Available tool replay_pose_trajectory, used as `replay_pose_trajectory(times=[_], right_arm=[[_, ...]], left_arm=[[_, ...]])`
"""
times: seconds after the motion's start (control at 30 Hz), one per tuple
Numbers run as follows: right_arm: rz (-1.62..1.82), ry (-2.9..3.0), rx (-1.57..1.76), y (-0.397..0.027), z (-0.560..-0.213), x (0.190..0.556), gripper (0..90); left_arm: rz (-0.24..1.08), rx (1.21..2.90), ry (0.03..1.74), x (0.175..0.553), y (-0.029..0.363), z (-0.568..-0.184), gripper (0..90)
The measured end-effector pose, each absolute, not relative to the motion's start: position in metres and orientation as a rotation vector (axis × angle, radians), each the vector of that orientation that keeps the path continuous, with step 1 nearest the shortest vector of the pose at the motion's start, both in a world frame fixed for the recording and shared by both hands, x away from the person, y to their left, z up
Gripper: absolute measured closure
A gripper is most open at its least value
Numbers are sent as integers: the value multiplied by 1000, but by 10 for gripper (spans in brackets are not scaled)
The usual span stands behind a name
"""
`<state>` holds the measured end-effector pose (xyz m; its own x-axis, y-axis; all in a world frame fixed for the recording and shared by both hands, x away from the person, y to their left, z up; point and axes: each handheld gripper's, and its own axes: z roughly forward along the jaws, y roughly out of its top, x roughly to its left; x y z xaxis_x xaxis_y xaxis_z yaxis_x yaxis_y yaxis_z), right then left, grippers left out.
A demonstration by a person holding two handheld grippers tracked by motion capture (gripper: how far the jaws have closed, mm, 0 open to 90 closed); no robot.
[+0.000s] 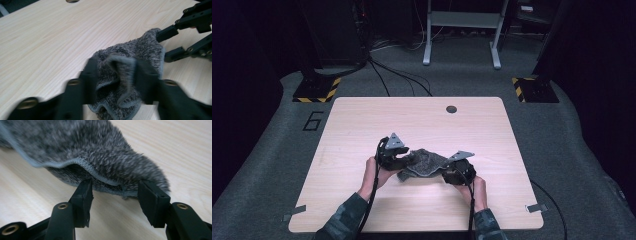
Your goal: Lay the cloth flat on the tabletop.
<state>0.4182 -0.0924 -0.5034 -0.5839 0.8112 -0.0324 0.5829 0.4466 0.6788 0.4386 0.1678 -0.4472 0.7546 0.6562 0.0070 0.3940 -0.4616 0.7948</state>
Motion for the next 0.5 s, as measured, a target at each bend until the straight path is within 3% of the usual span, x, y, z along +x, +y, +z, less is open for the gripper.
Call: replay_pose_trajectory(times=[0.03, 0.1, 0.13, 0.17, 0.27, 0.37, 0.5], right_arm=[[847, 2348, 1194, -88, -510, 424, 512], [860, 2327, 1197, -88, -512, 430, 603], [860, 2327, 1197, -88, -512, 430, 603], [865, 2311, 1218, -89, -511, 433, 698], [910, 2300, 1222, -94, -510, 436, 813], [942, 2294, 1244, -99, -506, 435, 874], [985, 2244, 1266, -108, -499, 434, 892]], left_arm=[[381, 2117, 789, 441, 168, -449, 781], [371, 2092, 810, 445, 172, -453, 838], [371, 2092, 810, 445, 172, -453, 846], [358, 2080, 820, 446, 177, -454, 851], [343, 2054, 843, 445, 185, -455, 854], [355, 2028, 864, 445, 195, -455, 854], [365, 2000, 902, 444, 209, -455, 856]])
